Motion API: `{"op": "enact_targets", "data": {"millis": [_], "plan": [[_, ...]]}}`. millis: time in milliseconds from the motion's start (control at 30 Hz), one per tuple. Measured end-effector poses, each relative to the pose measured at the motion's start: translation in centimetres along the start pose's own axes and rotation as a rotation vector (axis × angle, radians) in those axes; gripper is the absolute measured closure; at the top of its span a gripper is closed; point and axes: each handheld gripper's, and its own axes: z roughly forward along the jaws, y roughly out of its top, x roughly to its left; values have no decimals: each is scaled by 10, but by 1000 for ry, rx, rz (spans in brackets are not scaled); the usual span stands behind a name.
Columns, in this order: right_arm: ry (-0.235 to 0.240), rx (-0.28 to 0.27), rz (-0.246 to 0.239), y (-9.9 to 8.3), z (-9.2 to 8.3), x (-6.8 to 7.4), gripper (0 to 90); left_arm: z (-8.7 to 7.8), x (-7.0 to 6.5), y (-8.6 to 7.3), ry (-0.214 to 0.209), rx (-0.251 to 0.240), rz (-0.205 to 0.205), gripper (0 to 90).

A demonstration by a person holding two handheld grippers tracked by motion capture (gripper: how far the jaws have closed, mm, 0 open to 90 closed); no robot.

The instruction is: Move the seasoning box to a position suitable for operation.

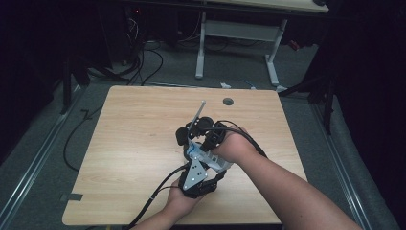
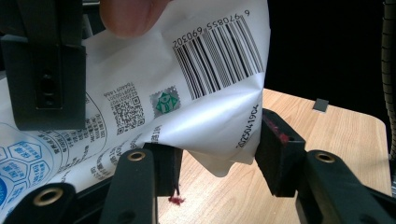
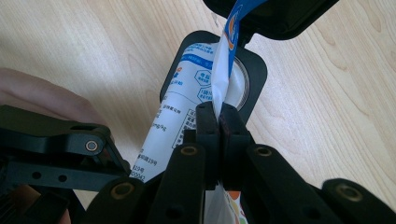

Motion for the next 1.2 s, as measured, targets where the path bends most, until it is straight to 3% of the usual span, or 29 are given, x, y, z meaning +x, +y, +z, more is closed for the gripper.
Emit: {"op": "enact_targets", "data": {"millis": [567,1200], "plan": [[-6,13,5,1,2,-1,885,1,0,-1,-4,4,-13,522],[5,2,25,-10,1,-1,885,3,-6,-8,-19,23,26,527]]}}
